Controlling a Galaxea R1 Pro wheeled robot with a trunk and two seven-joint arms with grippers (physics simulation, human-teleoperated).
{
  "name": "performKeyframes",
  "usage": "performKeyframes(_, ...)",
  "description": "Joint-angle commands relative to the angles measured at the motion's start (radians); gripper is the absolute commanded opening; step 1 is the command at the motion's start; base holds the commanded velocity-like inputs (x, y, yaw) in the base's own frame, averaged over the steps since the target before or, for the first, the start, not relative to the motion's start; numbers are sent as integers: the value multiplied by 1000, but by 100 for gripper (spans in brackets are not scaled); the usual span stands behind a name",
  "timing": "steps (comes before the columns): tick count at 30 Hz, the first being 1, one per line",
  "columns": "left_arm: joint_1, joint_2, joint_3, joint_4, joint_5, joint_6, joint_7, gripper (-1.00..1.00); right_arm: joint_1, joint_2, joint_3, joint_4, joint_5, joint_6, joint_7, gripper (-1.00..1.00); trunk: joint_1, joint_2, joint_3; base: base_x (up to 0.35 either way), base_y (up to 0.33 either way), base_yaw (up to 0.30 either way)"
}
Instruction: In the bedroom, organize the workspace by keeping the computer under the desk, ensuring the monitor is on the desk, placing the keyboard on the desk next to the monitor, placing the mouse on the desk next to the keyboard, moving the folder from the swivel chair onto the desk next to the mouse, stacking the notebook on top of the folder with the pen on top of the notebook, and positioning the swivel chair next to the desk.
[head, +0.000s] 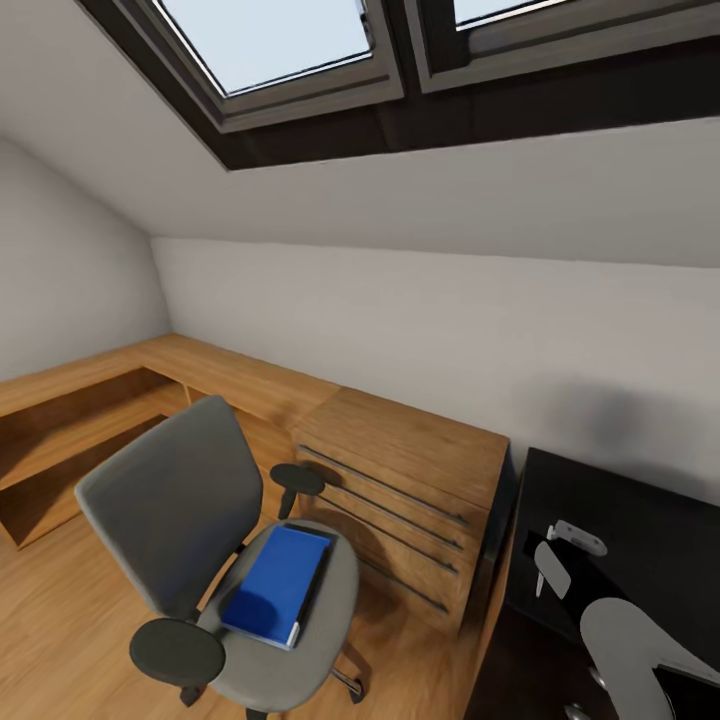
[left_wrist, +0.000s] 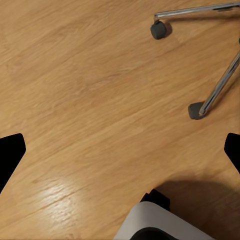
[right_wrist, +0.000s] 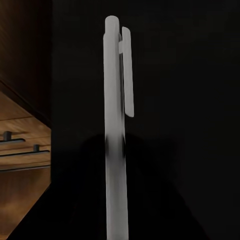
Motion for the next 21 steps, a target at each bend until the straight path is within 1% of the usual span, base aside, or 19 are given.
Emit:
performKeyframes(1,0,0,-2,-1,10,-4,1,100,0,0,0,-2,-8,3,-2,-100,4,-8,-4,0,0,0)
performKeyframes(6,0,0,-2,-1,10,-4,1,100,0,1,0,-2,17,3,-3,-100,23,-43,-20,0,0,0)
performKeyframes(10,0,0,-2,-1,10,-4,1,100,0,1,-1,-2,25,3,-3,-100,39,-71,-32,0,0,0)
performKeyframes(21,0,2,-2,-2,10,-4,1,100,0,2,-1,-4,30,3,-9,-100,39,-71,-32,0,0,0)
